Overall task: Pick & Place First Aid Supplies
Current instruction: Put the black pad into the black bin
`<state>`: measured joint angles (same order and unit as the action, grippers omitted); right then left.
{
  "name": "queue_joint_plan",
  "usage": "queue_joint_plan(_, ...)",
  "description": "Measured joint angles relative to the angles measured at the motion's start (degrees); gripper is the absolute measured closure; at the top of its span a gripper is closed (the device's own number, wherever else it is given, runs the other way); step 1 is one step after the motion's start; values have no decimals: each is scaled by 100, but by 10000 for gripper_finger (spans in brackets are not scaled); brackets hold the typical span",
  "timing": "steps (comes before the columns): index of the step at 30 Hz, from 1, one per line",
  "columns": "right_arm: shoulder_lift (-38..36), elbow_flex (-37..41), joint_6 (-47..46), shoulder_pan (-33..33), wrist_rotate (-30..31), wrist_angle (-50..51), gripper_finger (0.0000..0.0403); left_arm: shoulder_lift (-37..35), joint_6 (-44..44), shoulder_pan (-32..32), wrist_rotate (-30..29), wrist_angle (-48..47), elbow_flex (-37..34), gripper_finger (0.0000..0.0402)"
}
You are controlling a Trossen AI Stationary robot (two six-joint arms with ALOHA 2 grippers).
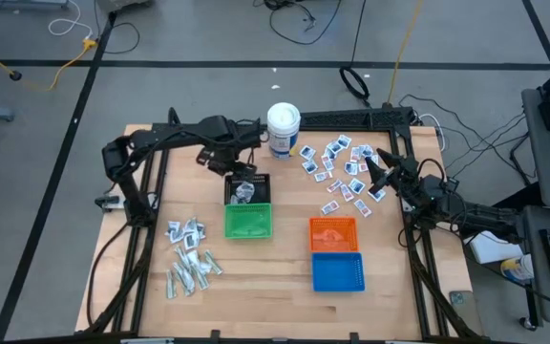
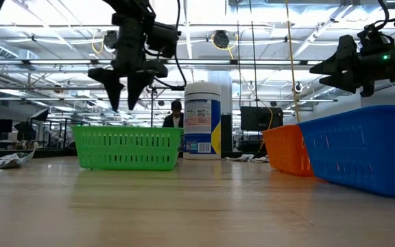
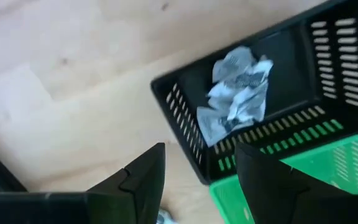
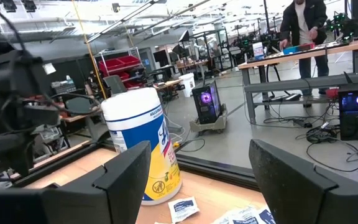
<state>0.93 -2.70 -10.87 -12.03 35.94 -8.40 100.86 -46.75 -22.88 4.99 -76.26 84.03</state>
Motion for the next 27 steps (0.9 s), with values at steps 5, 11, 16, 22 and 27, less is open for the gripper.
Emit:
queue_joint_plan(5,2,2,0,-1,0,-11,135,-428,-713,227,60,48,-601,193)
queue_joint_plan(11,0,0,0,1,0,2,135,-896,-1549,620,502,294,-1308,186)
queue_joint_plan(16,1,2,0,0,0,2,135,-1233,-2221,988,645,350,-1738,195)
queue_joint_plan(22,2,2,0,1,0,2,136,-1567,-2821,1394,736,351,-2143,203)
queue_joint_plan(27,1,1,0,-1,-2,2,136,-1749,-2982,1639,920,417,-2351,193)
